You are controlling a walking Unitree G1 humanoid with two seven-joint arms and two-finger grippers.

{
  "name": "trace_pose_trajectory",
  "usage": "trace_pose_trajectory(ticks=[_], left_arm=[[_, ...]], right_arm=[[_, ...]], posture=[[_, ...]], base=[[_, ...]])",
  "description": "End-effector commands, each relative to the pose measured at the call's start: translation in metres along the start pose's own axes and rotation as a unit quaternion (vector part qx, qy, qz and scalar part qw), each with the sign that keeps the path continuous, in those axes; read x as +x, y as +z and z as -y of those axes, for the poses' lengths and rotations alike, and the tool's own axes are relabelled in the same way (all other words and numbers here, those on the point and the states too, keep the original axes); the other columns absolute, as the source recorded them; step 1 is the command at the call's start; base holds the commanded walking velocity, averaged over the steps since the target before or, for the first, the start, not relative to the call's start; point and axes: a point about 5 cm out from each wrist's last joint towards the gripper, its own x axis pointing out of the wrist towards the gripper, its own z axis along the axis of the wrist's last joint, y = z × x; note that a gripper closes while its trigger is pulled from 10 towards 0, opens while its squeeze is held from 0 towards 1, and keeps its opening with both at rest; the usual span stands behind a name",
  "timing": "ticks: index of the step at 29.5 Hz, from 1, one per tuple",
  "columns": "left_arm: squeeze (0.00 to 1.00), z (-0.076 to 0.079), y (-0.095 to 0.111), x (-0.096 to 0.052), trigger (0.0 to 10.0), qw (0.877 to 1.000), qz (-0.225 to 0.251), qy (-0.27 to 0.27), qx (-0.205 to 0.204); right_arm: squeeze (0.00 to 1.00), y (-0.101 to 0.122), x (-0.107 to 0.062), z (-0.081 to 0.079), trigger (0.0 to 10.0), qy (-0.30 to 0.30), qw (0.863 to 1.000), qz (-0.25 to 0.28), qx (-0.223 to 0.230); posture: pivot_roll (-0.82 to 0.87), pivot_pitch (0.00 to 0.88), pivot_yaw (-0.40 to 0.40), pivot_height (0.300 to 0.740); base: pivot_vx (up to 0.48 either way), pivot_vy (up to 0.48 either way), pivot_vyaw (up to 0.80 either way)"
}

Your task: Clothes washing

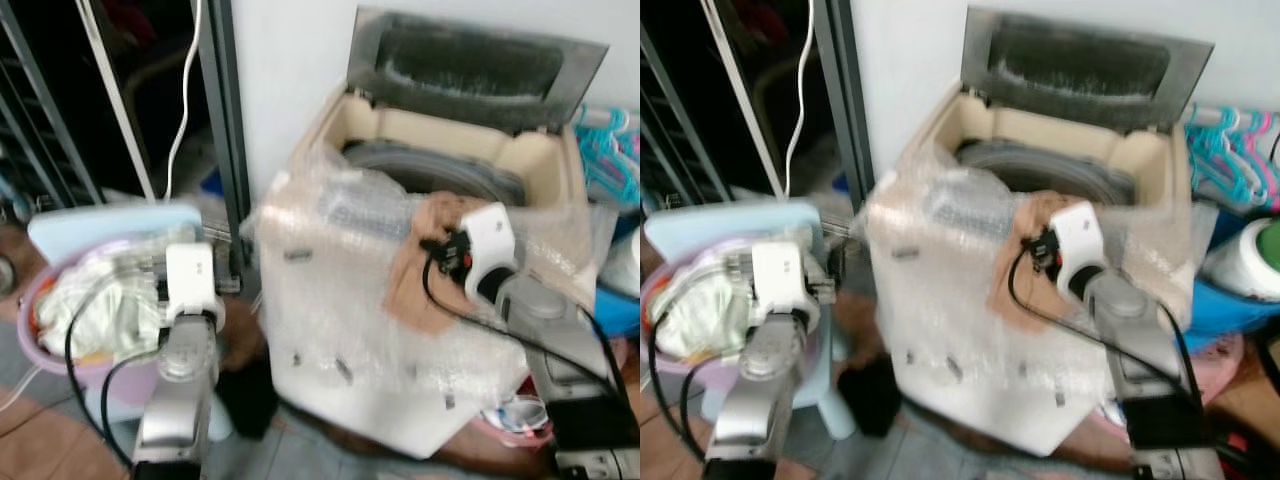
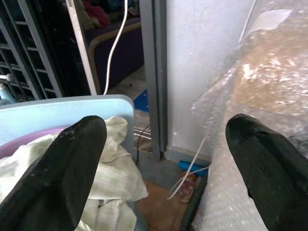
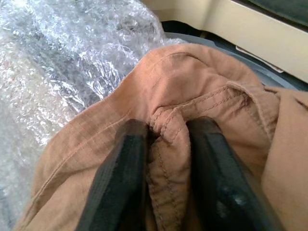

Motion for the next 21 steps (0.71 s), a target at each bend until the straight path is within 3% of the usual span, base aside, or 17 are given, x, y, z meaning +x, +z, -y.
trace_pose_trajectory(ticks=[1,8,14,16,17,20,21], left_arm=[[0.00,-0.001,0.001,0.001,10.0,1.000,-0.001,0.004,0.003],[0.00,0.001,0.002,0.003,10.0,1.000,0.001,0.005,0.002],[0.00,-0.001,0.003,0.005,10.0,1.000,0.004,0.013,-0.001],[0.00,-0.001,0.003,0.006,10.0,1.000,0.004,0.016,-0.002],[0.00,-0.002,0.004,0.006,10.0,1.000,0.005,0.018,-0.002],[0.00,-0.002,0.004,0.006,10.0,1.000,0.005,0.021,-0.002],[0.00,-0.002,0.004,0.006,10.0,1.000,0.006,0.022,-0.002]], right_arm=[[0.00,-0.011,0.002,0.014,0.0,-0.023,0.999,-0.039,0.001],[0.00,0.024,0.020,0.034,0.0,-0.021,0.999,-0.008,-0.041],[0.00,0.085,0.040,0.055,0.0,-0.030,0.994,0.060,-0.084],[0.00,0.110,0.042,0.062,0.0,-0.053,0.989,0.105,-0.094],[0.00,0.133,0.041,0.069,0.0,-0.085,0.980,0.153,-0.096],[0.00,0.160,0.036,0.079,0.0,-0.143,0.962,0.210,-0.099],[0.00,0.162,0.036,0.079,4.6,-0.147,0.960,0.215,-0.098]], posture=[[-0.03,0.000,-0.048,0.740],[-0.03,0.000,-0.058,0.740],[-0.02,0.000,-0.072,0.740],[-0.02,0.000,-0.074,0.740],[-0.01,0.000,-0.075,0.740],[-0.01,0.000,-0.077,0.740],[-0.01,0.000,-0.077,0.740]], base=[[0.000,0.000,0.00],[0.000,0.000,0.00],[0.000,0.000,0.00],[0.000,0.000,0.00],[0.000,0.000,0.00],[0.000,0.000,0.00],[0.000,0.000,0.00]])
